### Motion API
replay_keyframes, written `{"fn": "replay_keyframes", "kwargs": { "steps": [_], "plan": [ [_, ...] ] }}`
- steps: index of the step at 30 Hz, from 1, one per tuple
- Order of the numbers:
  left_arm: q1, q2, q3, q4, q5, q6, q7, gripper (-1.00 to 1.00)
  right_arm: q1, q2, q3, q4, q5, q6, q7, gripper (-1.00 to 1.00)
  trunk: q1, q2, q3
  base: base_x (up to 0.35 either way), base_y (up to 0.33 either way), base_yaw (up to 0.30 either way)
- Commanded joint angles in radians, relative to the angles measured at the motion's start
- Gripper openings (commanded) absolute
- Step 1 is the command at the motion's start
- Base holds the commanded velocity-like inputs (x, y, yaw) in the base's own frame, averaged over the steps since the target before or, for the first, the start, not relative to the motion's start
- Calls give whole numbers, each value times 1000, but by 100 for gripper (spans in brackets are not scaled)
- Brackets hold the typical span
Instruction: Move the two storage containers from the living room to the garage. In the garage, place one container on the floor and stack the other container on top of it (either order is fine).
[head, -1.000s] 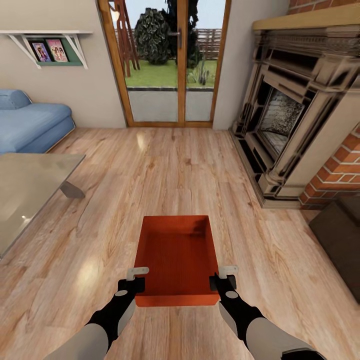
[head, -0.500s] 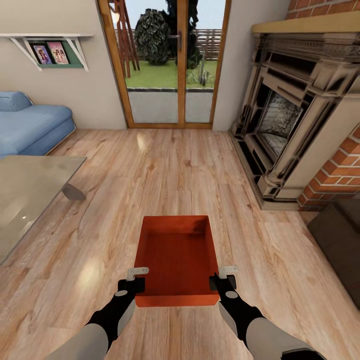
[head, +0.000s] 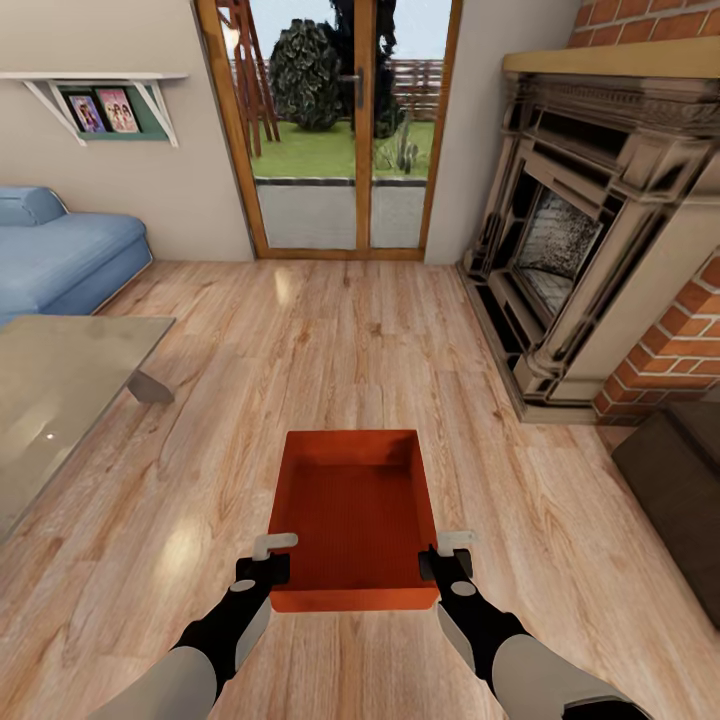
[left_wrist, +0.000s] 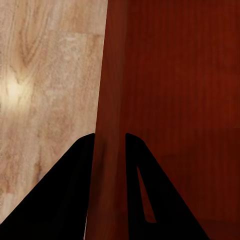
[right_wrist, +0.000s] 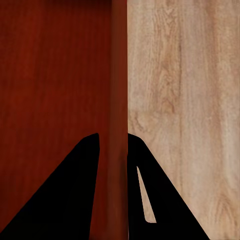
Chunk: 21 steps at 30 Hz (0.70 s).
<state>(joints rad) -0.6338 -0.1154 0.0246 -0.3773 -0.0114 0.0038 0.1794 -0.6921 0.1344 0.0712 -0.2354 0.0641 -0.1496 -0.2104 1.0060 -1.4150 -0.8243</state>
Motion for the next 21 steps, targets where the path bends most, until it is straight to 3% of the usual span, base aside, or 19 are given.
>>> {"fn": "replay_keyframes", "kwargs": {
  "steps": [1, 21],
  "plan": [
    [0, -1, 6, 3, 4, 1, 8, -100, -1, 1, -8, -8, 17, -1, -6, -100, -4, 7, 3, 0, 0, 0],
    [0, -1, 5, 2, 4, 1, 8, -100, -1, 1, -6, -6, 16, 1, -12, -100, -81, 147, 65, 0, 0, 0]
  ]
}}
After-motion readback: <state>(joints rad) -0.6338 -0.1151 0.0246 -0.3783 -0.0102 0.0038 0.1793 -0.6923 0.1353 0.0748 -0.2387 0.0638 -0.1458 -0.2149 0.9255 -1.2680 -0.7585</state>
